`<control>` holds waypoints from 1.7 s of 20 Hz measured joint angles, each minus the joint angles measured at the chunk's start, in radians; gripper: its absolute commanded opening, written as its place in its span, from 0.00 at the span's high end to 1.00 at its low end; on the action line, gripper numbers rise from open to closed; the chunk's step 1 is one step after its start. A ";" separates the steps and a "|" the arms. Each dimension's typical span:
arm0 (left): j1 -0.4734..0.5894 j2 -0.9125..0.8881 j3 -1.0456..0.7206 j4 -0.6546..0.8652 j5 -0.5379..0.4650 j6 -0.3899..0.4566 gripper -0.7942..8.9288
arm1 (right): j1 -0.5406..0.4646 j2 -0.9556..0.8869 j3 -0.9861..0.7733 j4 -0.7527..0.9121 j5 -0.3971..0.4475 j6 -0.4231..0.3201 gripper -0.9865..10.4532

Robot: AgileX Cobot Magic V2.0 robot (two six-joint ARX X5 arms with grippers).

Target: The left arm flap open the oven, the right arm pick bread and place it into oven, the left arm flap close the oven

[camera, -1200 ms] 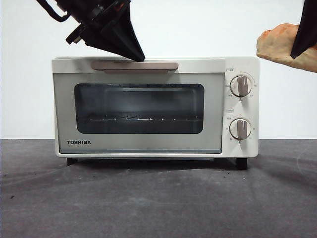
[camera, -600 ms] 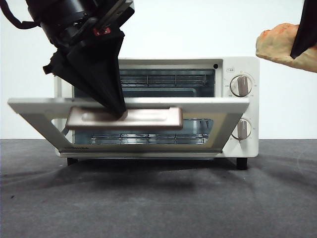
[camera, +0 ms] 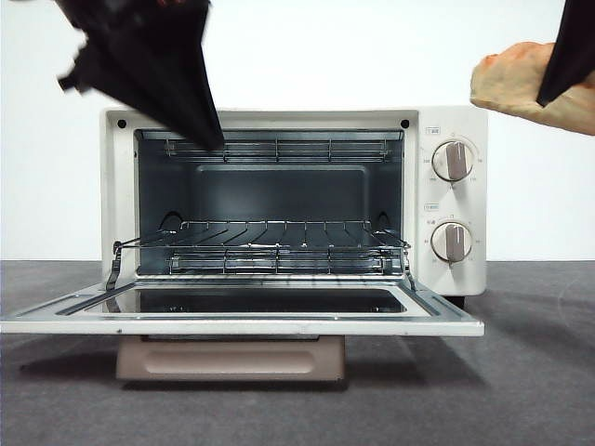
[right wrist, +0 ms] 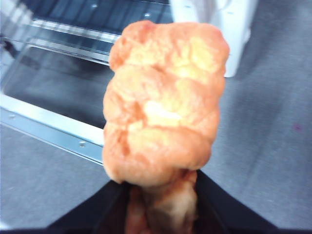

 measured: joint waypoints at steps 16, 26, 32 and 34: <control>0.251 -0.443 -0.282 -0.074 -0.051 -0.038 0.90 | 0.224 0.426 0.042 0.417 -0.145 0.102 0.79; 0.262 -0.520 -0.282 -0.091 -0.051 -0.038 0.90 | 0.222 0.785 0.261 0.506 0.061 0.106 0.79; 0.262 -0.538 -0.282 -0.121 -0.051 -0.038 0.90 | 0.208 0.834 0.293 0.618 0.215 0.111 0.79; 0.262 -0.544 -0.282 -0.121 -0.051 -0.038 0.90 | 0.193 0.851 0.293 0.618 0.221 0.125 0.76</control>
